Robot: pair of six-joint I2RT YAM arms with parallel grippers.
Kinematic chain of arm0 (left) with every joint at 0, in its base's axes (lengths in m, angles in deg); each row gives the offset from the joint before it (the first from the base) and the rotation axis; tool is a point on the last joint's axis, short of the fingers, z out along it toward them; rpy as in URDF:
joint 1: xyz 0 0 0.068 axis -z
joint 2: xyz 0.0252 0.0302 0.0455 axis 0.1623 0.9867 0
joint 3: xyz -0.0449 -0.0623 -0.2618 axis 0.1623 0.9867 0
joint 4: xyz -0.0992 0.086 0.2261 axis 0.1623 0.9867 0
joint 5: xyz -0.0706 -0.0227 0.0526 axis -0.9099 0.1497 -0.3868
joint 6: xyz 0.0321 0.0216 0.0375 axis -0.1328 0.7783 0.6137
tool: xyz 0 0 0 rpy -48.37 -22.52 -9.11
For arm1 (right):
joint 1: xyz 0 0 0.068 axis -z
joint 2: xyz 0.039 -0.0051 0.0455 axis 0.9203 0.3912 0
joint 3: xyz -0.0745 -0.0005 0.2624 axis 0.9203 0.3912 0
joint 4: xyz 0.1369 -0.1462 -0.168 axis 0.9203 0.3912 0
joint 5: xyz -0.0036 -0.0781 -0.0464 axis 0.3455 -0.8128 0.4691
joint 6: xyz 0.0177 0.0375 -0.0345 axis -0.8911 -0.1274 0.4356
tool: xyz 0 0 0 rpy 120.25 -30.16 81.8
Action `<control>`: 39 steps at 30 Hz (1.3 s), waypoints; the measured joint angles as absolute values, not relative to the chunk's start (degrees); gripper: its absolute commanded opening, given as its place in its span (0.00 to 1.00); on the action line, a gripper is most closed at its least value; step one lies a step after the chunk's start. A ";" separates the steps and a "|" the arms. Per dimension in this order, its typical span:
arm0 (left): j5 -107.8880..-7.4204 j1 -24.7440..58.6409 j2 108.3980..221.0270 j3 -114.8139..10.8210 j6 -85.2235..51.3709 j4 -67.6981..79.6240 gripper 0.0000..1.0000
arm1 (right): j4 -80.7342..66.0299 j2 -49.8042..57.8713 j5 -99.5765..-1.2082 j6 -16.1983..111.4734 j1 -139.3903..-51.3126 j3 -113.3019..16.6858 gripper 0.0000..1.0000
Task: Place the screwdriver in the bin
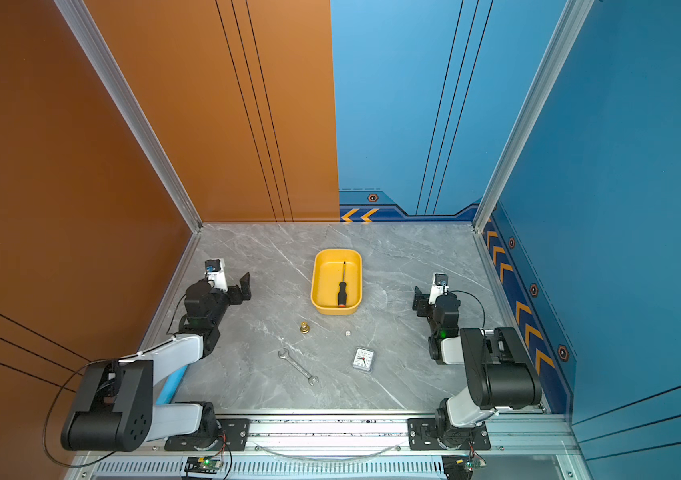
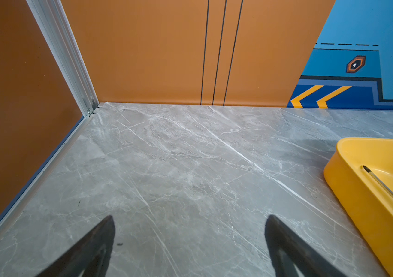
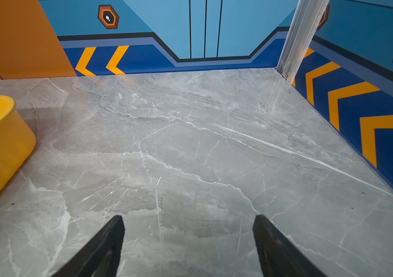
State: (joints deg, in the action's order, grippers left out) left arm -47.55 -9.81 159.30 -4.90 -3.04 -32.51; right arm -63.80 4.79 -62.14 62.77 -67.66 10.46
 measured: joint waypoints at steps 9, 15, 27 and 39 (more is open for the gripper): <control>-48.32 -12.04 159.34 -4.36 -3.15 -32.89 0.98 | -64.48 4.79 -62.16 62.77 -67.66 10.46 0.83; -48.80 -13.90 157.72 -2.87 -3.76 -32.45 0.98 | -64.59 4.79 -62.16 62.77 -67.66 10.46 0.83; -52.12 -14.42 168.04 1.15 -4.16 -40.97 0.98 | -64.61 4.79 -62.16 62.77 -67.66 10.46 0.84; -52.38 -11.93 172.28 -0.07 -1.71 -45.32 0.98 | -64.37 4.79 -62.14 62.83 -67.72 10.40 0.97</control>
State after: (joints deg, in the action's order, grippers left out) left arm -52.38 -11.93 172.28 -0.07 -1.71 -45.32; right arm -64.37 4.79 -62.14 62.83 -67.72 10.40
